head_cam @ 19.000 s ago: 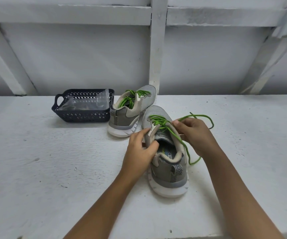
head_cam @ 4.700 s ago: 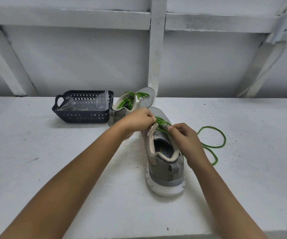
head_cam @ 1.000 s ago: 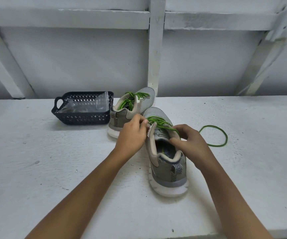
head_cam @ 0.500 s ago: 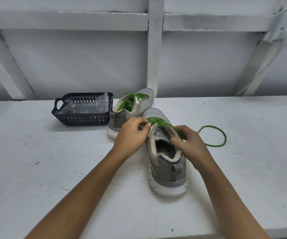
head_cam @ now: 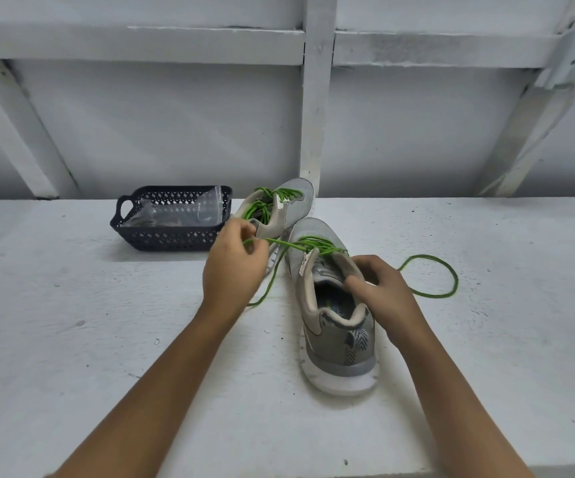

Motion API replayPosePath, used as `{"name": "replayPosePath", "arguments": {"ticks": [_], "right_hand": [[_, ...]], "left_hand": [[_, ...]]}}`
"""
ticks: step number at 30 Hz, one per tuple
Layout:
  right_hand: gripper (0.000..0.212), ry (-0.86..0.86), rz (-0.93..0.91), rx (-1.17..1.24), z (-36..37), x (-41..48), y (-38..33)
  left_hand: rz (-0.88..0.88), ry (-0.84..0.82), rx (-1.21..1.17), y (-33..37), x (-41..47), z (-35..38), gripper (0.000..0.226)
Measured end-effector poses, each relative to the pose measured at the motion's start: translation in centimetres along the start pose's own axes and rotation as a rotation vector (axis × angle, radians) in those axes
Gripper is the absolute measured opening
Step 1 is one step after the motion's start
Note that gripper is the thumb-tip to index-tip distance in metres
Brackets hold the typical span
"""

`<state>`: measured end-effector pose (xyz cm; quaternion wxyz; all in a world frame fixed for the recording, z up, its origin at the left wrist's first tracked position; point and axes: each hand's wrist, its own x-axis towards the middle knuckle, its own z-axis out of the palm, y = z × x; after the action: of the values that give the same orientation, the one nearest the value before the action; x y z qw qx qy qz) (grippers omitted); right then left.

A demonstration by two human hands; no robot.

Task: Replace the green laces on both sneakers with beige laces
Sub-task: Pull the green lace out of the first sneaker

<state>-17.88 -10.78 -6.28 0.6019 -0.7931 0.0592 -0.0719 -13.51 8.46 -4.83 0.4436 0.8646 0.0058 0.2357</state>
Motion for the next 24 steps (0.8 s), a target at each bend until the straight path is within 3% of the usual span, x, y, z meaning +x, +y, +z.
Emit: {"name": "replayPosePath", "arguments": {"ticks": [2,5,8,10,14,17,19,24], "right_hand": [[0.021,-0.006,0.003,0.000,0.1,-0.1,-0.1],[0.032,-0.004,0.008,0.003,0.1,-0.1,-0.2],[0.030,-0.005,0.009,-0.002,0.1,-0.1,-0.2],[0.019,-0.003,0.005,-0.001,0.0,-0.1,-0.2],[0.020,0.002,0.000,0.001,-0.1,0.0,0.0],[0.020,-0.007,0.004,0.003,0.0,0.0,0.0],[0.031,-0.008,0.005,0.002,0.0,0.0,0.0],[0.038,-0.008,0.006,0.002,0.0,-0.1,-0.1]], "left_hand": [[0.272,0.008,0.263,-0.4,0.0,0.5,0.022],[0.517,-0.140,0.353,-0.5,0.3,1.6,0.025],[0.460,-0.267,0.281,0.0,0.1,2.4,0.019],[0.420,-0.229,0.191,-0.1,0.0,2.5,0.018],[0.187,-0.128,-0.050,-0.3,0.0,1.4,0.011],[0.094,-0.007,-0.052,-0.7,-0.3,0.5,0.012],[0.034,0.036,-0.062,-1.0,-0.4,0.0,0.013],[-0.058,0.014,0.023,-1.4,-0.9,-0.2,0.017]]}}
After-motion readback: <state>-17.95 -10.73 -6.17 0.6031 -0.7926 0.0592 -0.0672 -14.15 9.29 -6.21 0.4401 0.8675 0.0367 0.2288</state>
